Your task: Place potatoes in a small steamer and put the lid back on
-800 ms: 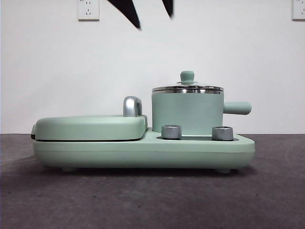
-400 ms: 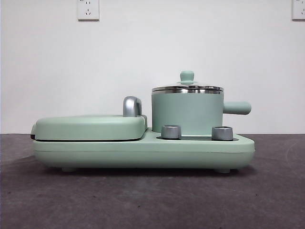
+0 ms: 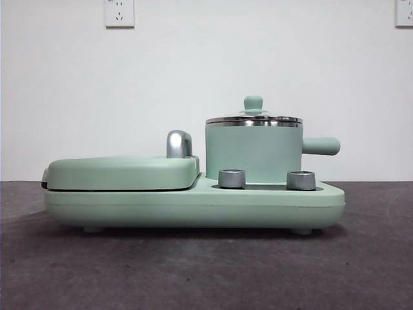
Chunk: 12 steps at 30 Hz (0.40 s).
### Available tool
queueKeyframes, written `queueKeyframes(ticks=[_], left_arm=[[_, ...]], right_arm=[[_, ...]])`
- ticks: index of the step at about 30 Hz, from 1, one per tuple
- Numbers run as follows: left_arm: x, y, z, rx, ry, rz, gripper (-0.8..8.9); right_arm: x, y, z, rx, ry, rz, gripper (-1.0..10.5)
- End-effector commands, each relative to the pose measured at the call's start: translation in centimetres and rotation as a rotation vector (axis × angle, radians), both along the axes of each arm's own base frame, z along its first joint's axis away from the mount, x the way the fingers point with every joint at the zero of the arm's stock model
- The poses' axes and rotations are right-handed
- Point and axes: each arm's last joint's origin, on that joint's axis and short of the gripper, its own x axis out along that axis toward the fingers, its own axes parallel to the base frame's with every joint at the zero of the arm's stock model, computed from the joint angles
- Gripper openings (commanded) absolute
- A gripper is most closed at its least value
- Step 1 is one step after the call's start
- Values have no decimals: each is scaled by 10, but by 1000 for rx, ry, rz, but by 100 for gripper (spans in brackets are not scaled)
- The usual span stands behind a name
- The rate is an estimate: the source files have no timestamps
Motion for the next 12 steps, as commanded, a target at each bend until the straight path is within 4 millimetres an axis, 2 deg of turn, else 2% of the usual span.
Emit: queueKeyframes(ticks=[1, 5, 6, 7, 8, 9, 11, 12], left_arm=[[-18, 14, -16, -62, -36, 14, 404], [-37, 30, -33, -90, -69, 13, 397], [-41, 34, -35, -98, -79, 13, 369], [-45, 37, -35, -107, -88, 13, 286], [-48, 40, -35, -115, -98, 12, 153], [-50, 42, -35, -122, -107, 12, 3], [-53, 44, -33, -137, -124, 12, 8], [-54, 45, -33, -140, -127, 12, 8]], right_arm=[[0, 0, 3, 11, -14, 7, 344], [0, 0, 3, 11, -14, 10, 344], [0, 1, 3, 10, -17, 19, 344], [0, 1, 3, 9, -19, 25, 344], [0, 1, 3, 5, -23, 27, 335], [0, 1, 3, 1, -24, 28, 273], [0, 1, 3, -8, -29, 32, -20], [0, 1, 3, -9, -30, 31, 23]])
